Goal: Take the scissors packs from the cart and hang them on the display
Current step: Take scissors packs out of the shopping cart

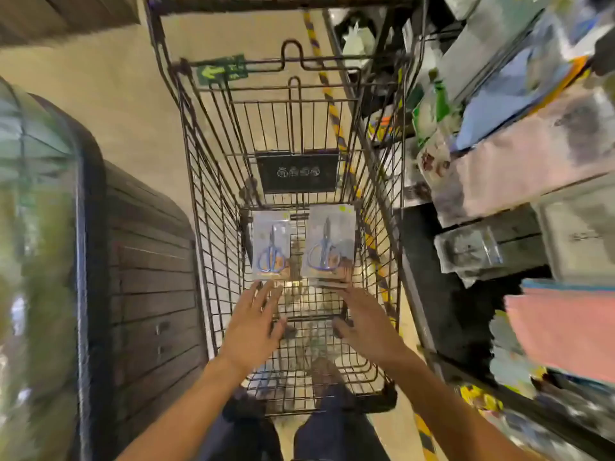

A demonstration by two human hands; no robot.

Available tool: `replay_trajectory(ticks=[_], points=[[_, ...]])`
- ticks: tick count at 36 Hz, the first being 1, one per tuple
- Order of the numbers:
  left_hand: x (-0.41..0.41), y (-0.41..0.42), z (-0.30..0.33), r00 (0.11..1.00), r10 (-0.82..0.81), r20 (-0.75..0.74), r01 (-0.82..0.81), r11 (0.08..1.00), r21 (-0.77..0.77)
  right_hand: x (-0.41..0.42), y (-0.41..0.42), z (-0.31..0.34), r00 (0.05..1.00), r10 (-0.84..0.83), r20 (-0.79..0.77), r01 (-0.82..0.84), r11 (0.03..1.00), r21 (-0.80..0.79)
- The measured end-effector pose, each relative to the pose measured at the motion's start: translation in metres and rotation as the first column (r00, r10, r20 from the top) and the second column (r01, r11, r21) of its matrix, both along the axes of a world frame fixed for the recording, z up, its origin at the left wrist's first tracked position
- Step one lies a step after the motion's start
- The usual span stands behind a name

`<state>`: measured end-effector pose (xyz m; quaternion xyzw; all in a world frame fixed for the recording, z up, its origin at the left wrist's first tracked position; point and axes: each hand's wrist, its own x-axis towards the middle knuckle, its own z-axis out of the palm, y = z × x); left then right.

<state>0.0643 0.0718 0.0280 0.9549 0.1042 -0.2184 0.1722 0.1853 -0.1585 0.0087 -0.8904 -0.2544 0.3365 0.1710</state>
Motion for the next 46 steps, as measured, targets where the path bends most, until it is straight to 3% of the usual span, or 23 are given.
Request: replay_trajectory(ticks=[8, 12, 16, 22, 29, 35, 40, 46], points=[[0.02, 0.018, -0.087, 0.99, 0.002, -0.138, -0.009, 0.999, -0.05, 0.007, 0.01, -0.072, 0.983, -0.182, 0.036, 0.177, 0.977, 0.118], [0.035, 0.031, -0.127, 0.993, -0.026, -0.115, 0.019, 0.998, -0.065, 0.02, 0.021, -0.112, 0.97, -0.243, 0.029, 0.239, 0.964, 0.115], [0.046, 0.04, -0.14, 0.991, 0.045, -0.128, -0.064, 0.987, -0.148, 0.047, 0.041, -0.142, 0.962, -0.267, -0.05, 0.27, 0.961, 0.057], [0.058, 0.046, -0.169, 0.994, 0.028, -0.108, -0.043, 0.988, -0.146, 0.081, 0.087, -0.168, 0.921, -0.389, -0.019, 0.389, 0.919, 0.059], [0.057, 0.044, -0.188, 0.993, 0.018, -0.114, -0.038, 0.983, -0.179, 0.085, 0.107, -0.216, 0.861, -0.474, 0.186, 0.47, 0.88, 0.067], [0.055, 0.036, -0.183, 0.988, 0.057, -0.141, -0.085, 0.976, -0.203, 0.09, 0.108, -0.213, 0.773, -0.634, 0.031, 0.625, 0.768, 0.139], [0.052, 0.036, -0.178, 0.984, 0.07, -0.164, -0.103, 0.973, -0.207, 0.095, 0.108, -0.206, 0.717, -0.697, 0.019, 0.689, 0.712, 0.134], [0.05, 0.035, -0.179, 0.983, 0.135, -0.124, -0.164, 0.952, -0.257, 0.093, 0.105, -0.202, 0.665, -0.724, -0.184, 0.746, 0.632, 0.208]])
